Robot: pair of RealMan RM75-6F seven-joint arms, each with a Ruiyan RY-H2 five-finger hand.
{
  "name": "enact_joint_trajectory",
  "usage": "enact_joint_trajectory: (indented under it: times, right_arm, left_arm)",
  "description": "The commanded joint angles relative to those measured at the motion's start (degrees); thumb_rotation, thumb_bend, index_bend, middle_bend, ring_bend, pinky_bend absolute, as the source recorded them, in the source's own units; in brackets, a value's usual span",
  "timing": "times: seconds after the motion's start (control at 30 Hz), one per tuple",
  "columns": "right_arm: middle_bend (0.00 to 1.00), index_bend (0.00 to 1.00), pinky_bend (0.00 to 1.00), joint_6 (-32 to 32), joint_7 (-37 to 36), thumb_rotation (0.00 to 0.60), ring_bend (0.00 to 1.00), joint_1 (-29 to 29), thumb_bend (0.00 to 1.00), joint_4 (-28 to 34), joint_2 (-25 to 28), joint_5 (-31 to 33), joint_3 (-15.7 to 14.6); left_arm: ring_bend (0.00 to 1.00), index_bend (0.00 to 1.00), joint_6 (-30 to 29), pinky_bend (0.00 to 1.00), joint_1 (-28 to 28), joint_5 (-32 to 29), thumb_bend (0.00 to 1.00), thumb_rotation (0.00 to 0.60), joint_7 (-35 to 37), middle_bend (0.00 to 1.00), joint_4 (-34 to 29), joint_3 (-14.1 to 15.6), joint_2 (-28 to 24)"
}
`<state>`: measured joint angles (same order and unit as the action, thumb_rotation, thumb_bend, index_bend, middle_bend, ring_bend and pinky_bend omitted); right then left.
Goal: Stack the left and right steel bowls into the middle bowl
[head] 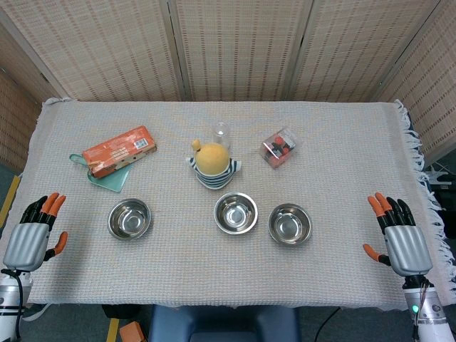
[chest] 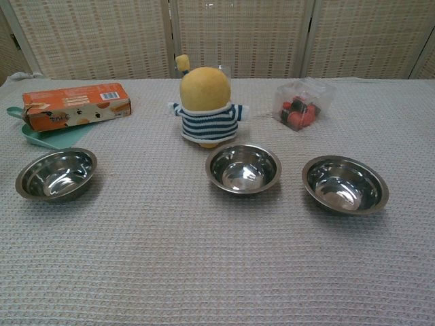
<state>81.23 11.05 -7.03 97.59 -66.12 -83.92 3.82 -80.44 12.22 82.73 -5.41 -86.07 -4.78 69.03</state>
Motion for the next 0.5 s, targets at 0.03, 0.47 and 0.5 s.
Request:
enact_joint_trajectory:
  times: [0.03,0.47,0.5]
  right_arm:
    - [0.0,0.0,0.0,-0.3,0.4,0.6,0.0,-0.2,0.06,-0.2,-0.3,0.2,0.0]
    - [0.0,0.0,0.0,-0.3,-1.3,0.6,0.0,-0.6,0.06,-1.0,0.0,1.9,1.5]
    - [0.0,0.0,0.0,0.2,-1.4,0.6,0.0,-0.5,0.06,-0.9,0.1,1.9,1.6]
  left_arm:
    - [0.0,0.0,0.3,0.11,0.2,0.0,0.46,0.6,-0.2,0.0,0.0,0.1,0.1]
    - [0.0,0.0,1.9,0.11,2.5,9.9,0.46,0.6,3.8,0.0,8.9,5.2,10.7]
    - [0.0,0.0,1.8,0.11,2.6,10.4,0.46,0.6,3.1,0.0,10.6,5.3,12.3]
